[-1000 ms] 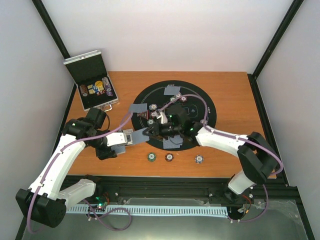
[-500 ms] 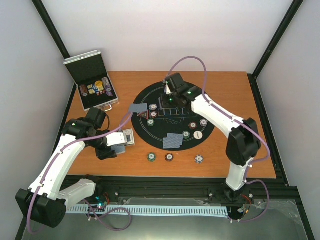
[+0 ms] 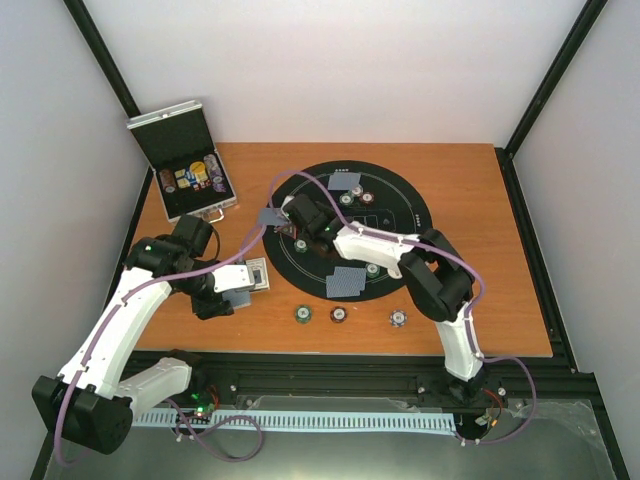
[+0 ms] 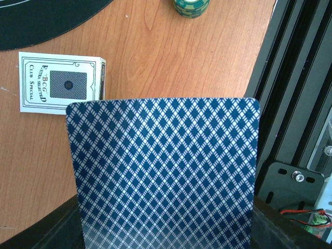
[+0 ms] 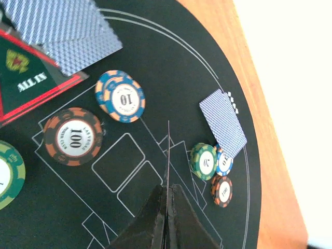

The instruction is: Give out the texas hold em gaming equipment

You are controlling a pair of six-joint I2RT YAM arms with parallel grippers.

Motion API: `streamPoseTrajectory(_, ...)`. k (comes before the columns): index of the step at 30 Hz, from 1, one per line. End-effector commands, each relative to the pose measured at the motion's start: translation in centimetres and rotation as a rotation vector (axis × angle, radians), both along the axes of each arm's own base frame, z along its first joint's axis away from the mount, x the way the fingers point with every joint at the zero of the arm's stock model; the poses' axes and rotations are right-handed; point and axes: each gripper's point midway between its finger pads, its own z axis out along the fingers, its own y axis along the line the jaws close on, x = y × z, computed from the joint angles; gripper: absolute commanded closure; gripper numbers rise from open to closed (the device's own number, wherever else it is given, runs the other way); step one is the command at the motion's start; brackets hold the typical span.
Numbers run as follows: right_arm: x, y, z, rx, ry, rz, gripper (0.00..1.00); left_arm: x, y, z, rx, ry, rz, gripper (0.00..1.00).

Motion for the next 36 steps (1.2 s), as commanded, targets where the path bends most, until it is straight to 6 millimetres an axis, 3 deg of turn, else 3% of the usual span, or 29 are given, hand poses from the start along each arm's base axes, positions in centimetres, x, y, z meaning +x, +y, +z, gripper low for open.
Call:
streamPoseTrajectory(1,1.4,0.7,-0.8,-0.144,-0.122,0.125,0.97,0.4,-0.1,0.7,-0.008,-0.027,-0.003,0.99)
streamPoseTrajectory(12,1.2,-0.1,-4.7,-0.217,-0.113,0.199,0.97,0.2,0.1,0.4,0.002,-0.031,-0.007,0.99)
streamPoseTrajectory(17,0.3,-0.7,-5.3,-0.147,-0.055,0.164,0.97,0.3,0.1,0.6,0.006,-0.018,-0.01,0.99)
streamPoseTrajectory(21,-0.7,-1.1,-5.6,-0.098,0.024,0.146,0.76,0.5,-0.1,0.9,-0.003,-0.019,-0.012,0.99)
streamPoseTrajectory(24,-1.1,-1.6,-4.9,-0.055,0.039,0.112,0.68,0.6,0.0,0.9,0.002,-0.024,-0.009,0.99)
streamPoseTrajectory(32,-1.0,-3.7,-0.3,0.097,0.004,0.002,0.38,0.7,0.0,1.4,-0.003,-0.043,-0.004,0.99)
streamPoseTrajectory(34,-1.0,-4.2,1.1,0.158,-0.013,-0.035,0.22,0.6,0.1,1.5,-0.001,-0.046,-0.004,0.99)
streamPoseTrajectory(36,-1.2,-4.5,2.7,0.223,-0.023,-0.048,0.17,0.6,0.1,1.5,0.001,-0.05,-0.004,0.99)
